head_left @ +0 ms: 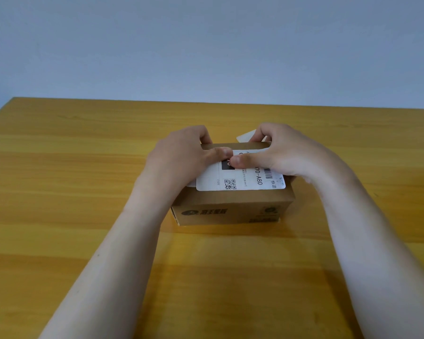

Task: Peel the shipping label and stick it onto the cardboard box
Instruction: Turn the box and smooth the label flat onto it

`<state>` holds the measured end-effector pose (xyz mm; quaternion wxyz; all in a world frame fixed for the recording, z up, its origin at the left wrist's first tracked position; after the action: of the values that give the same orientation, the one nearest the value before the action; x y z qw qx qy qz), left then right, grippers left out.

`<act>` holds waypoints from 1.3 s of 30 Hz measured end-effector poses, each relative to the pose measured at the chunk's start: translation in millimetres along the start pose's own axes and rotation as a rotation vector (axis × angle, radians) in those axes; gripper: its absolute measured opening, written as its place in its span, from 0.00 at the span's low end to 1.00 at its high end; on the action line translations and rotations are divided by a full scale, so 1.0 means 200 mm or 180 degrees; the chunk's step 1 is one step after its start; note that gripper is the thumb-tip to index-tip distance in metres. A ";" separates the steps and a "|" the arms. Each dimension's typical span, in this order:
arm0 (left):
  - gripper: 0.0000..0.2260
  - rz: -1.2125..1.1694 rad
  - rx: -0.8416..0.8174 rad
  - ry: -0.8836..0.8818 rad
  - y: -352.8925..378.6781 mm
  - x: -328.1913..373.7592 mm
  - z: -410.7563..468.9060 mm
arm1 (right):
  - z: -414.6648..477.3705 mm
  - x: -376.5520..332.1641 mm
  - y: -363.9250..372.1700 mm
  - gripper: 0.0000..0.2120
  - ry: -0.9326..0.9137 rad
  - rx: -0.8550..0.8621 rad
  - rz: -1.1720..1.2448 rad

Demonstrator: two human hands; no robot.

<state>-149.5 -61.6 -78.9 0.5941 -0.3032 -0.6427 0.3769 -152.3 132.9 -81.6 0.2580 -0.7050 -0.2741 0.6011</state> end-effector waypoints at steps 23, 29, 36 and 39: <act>0.13 -0.0007 0.0094 -0.0008 -0.05 -0.01 0.01 | 0.02 -0.03 -0.10 0.20 -0.0136 0.0600 0.0537; 0.24 -0.0257 -0.0153 -0.0003 -0.06 0.00 0.00 | 0.01 0.00 0.00 0.49 -0.0118 -0.0186 0.0308; 0.22 -0.0205 -0.0173 0.0084 -0.03 0.02 0.01 | 0.06 0.03 0.03 0.55 -0.0191 -0.0180 0.0412; 0.19 -0.0124 -0.0109 0.0092 -0.02 0.02 0.01 | 0.07 0.03 0.04 0.51 -0.0201 -0.0088 0.0458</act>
<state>-151.4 -60.7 -74.4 0.6052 -0.3061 -0.6463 0.3497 -164.3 132.9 -93.3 0.1956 -0.7070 -0.2391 0.6362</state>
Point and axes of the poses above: each hand's wrist, its own z-axis towards the middle knuckle, its own y-axis out of the palm, x = y × z, the point moved 7 cm from there along z, towards the middle knuckle, and after that the axes turned 12 degrees about x, right-handed, at the moved point
